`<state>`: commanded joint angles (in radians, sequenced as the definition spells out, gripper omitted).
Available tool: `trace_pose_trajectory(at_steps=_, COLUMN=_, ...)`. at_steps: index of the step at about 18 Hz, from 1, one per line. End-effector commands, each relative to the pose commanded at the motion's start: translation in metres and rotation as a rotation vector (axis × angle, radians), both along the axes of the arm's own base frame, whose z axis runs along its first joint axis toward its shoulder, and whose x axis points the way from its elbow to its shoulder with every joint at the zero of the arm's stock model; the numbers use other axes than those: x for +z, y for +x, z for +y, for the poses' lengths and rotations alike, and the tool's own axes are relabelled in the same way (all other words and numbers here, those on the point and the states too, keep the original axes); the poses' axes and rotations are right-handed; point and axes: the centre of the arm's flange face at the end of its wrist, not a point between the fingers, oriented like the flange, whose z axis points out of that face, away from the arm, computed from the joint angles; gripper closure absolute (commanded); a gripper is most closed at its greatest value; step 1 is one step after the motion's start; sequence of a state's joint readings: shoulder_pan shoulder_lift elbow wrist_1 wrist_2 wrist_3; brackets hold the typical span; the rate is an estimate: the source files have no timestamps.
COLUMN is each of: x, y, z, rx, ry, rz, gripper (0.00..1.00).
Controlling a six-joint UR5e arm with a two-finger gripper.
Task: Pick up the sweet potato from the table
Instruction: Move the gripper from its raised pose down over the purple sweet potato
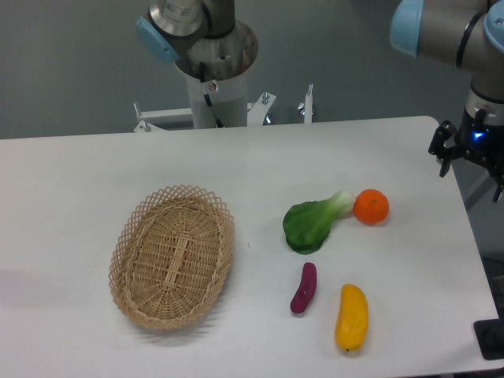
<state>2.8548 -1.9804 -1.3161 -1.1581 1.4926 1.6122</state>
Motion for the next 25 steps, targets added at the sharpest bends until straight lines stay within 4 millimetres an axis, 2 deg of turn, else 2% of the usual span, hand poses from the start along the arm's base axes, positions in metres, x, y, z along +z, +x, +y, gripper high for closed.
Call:
trace_pose_trajectory(at_steps=5, x=-0.004, y=0.005, z=0.0, rx=-0.002, ry=0.007, rz=-0.008, gripper=0.0)
trace_pose_trajectory(at_steps=9, x=-0.011, y=0.019, z=0.013, rx=0.06, ry=0.022, rz=-0.039, gripper=0.0)
trace_pose_trajectory(at_steps=14, x=-0.019, y=0.051, z=0.06, rx=0.168, ry=0.056, rz=-0.088, gripper=0.0)
trace_pose_trajectory(at_steps=18, x=-0.031, y=0.087, z=0.099, rx=0.323, ry=0.083, rz=-0.141, gripper=0.0)
trace_pose_trajectory(at_steps=21, x=-0.056, y=0.12, z=0.131, rx=0.366, ry=0.098, rz=-0.16, gripper=0.0)
trace_pose_trajectory(at_steps=25, x=-0.098, y=0.159, z=0.163, rx=0.329, ry=0.114, rz=-0.148, gripper=0.0)
